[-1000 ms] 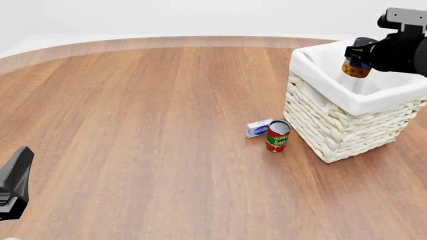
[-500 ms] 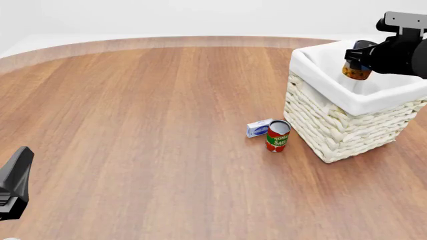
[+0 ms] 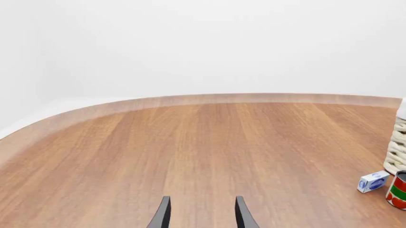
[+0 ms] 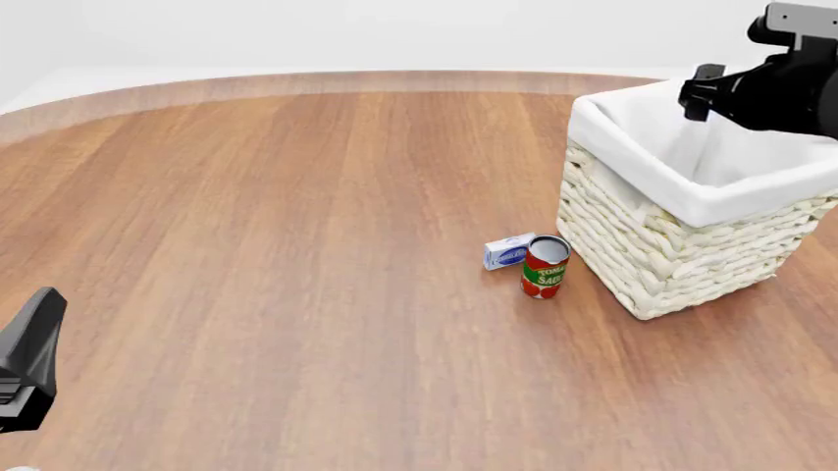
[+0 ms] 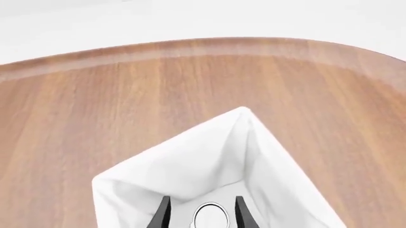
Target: Pick up the alphabet soup and the cream cheese box, and put them in the basket.
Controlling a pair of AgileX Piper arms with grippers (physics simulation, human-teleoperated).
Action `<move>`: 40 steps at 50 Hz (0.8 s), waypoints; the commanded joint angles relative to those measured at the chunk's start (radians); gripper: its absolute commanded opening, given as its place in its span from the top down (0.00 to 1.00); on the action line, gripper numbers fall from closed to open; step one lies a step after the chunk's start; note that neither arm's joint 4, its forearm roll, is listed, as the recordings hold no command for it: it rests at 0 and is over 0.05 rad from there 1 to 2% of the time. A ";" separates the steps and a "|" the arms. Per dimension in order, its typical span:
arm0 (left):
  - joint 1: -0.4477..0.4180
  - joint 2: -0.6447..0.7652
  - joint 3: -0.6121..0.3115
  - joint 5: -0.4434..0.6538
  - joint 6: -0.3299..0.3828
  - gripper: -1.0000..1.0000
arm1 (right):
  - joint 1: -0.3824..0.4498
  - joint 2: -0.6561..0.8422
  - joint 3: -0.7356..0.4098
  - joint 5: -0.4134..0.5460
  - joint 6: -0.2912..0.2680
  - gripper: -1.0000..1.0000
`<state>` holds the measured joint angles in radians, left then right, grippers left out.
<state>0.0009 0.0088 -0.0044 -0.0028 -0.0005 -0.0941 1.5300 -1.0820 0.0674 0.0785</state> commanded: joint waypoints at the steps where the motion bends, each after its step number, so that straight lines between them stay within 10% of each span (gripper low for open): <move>1: 0.000 0.001 0.000 -0.001 0.000 0.00 | 0.032 -0.037 -0.035 0.006 -0.021 0.00; 40: 0.000 0.003 0.001 -0.004 0.000 0.00 | 0.340 -0.005 -0.379 0.320 -0.308 0.00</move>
<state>0.0006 0.0120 -0.0035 -0.0067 -0.0003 0.1632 1.4909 -1.3415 0.2851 -0.1816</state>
